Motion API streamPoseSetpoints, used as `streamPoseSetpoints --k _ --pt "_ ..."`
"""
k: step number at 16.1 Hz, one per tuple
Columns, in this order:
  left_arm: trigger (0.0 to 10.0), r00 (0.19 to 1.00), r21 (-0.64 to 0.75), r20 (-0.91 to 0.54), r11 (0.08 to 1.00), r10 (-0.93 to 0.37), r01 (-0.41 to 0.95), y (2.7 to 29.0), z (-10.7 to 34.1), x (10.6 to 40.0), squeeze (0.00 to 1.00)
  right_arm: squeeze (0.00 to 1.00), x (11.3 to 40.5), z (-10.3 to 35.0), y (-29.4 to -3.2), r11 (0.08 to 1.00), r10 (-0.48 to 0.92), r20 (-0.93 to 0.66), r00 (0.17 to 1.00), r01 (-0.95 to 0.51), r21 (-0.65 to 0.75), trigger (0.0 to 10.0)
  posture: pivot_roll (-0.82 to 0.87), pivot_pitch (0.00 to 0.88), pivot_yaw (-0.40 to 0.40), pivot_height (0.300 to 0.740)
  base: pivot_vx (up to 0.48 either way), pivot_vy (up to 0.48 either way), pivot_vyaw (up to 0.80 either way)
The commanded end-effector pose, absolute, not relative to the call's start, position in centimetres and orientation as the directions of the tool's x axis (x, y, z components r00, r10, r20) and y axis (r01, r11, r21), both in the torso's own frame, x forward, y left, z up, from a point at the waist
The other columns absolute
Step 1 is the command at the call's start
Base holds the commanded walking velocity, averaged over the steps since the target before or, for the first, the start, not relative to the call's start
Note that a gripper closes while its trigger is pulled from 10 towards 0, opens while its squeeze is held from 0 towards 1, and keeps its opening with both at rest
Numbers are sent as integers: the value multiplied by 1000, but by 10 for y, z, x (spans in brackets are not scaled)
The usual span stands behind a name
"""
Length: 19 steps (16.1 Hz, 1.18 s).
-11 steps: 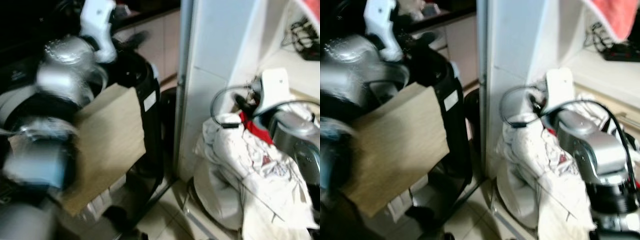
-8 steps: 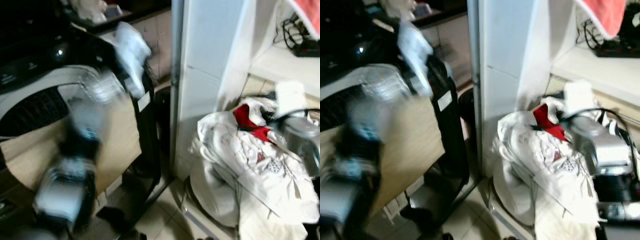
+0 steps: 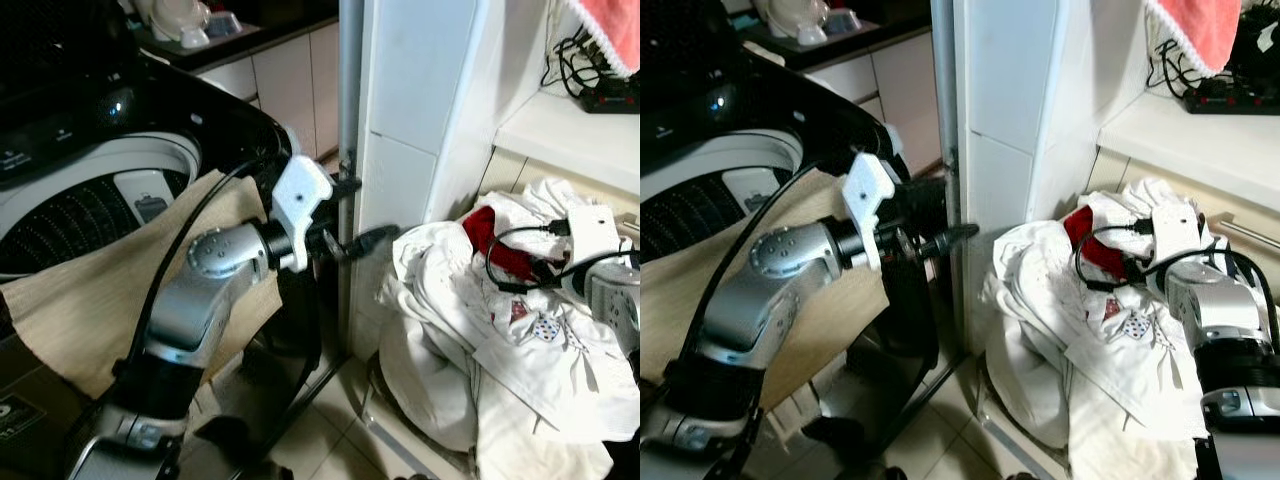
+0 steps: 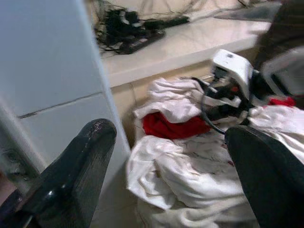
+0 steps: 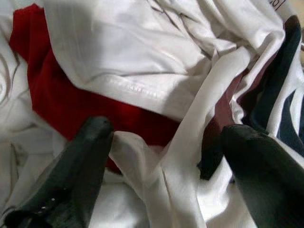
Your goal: Clothes washing
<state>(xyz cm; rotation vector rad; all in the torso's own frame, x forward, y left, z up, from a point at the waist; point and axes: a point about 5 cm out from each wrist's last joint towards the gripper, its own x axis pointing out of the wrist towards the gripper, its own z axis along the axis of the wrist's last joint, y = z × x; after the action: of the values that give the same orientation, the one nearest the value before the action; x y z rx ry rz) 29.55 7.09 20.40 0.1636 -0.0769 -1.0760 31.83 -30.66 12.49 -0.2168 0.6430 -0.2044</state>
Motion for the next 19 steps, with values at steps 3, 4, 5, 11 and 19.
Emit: streamPoseSetpoints --k 3,4,5,11,19 --pt "10000 378 131 -148 361 -914 923 71 192 276 0 0 316 124 -306 956 -223 -651 726 33 -290 10000 -73 0 70 740 0 0 0" --pt "10000 364 130 -168 346 -916 929 71 190 274 0 0 313 119 -305 958 -214 -682 699 15 -285 10000 -76 0 73 740 0 0 0" --pt "10000 360 126 -172 342 -917 931 70 189 273 0 0 311 117 -305 957 -217 -695 686 10 -289 10000 -75 0 71 740 0 0 0" --pt "10000 334 102 -203 319 -920 942 74 193 270 0 0 299 121 -296 970 -139 -751 645 -65 -235 0 -76 0 72 740 0 0 0" --pt "10000 307 78 -211 297 -928 952 71 194 268 0 0 294 120 -294 967 -110 -777 619 -113 -228 0 -81 0 72 740 0 0 0"
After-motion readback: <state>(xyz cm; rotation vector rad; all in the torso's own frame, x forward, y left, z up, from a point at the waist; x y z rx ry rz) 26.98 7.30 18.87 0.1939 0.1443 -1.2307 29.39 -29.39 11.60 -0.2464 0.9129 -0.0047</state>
